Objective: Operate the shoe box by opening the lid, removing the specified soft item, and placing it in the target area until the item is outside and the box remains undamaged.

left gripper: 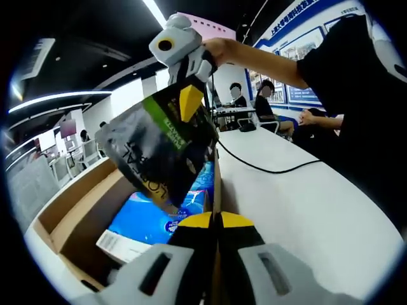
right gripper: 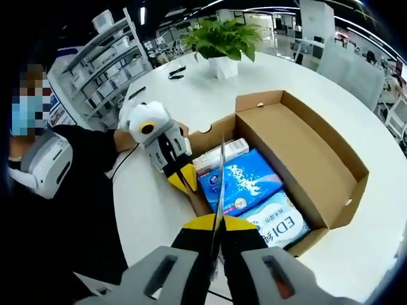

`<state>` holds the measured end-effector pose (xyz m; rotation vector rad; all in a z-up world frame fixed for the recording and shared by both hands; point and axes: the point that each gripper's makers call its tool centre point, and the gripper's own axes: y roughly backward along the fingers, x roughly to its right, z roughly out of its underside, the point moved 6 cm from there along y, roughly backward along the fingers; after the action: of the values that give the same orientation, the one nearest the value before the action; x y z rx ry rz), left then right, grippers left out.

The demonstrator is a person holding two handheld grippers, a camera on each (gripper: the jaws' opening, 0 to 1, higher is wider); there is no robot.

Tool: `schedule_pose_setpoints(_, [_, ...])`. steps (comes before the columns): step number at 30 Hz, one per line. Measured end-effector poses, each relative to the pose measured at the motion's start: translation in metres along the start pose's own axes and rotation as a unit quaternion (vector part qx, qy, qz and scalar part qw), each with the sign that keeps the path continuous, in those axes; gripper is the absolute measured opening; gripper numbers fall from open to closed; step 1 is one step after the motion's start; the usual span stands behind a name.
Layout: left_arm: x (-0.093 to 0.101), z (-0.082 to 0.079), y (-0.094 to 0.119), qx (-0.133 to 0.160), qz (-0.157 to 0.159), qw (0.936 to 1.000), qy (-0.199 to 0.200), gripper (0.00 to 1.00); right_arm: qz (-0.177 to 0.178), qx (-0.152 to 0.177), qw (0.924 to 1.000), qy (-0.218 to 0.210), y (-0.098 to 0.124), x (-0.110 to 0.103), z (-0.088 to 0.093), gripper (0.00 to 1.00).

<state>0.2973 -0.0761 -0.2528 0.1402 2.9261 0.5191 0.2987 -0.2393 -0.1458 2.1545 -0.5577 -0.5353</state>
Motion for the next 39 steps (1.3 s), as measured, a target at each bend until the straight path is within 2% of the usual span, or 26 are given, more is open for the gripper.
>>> schedule_pose_setpoints(17, [0.000,0.000,0.000,0.000,0.000,1.0000,0.001,0.02,0.036,0.031,0.9987,-0.019,0.023,0.003,0.006,0.00])
schedule_pose_setpoints(22, [0.000,0.000,0.000,0.000,0.000,1.0000,0.001,0.02,0.045,0.038,0.9980,-0.022,0.026,-0.009,0.013,0.00])
schedule_pose_setpoints(30, [-0.001,0.000,0.000,0.000,0.000,1.0000,0.002,0.02,0.058,0.055,0.9958,-0.044,0.046,0.003,0.026,0.00])
schedule_pose_setpoints(39, [-0.001,0.001,0.000,0.000,0.000,1.0000,0.003,0.02,0.080,0.074,0.9920,-0.064,0.069,0.005,0.043,0.00])
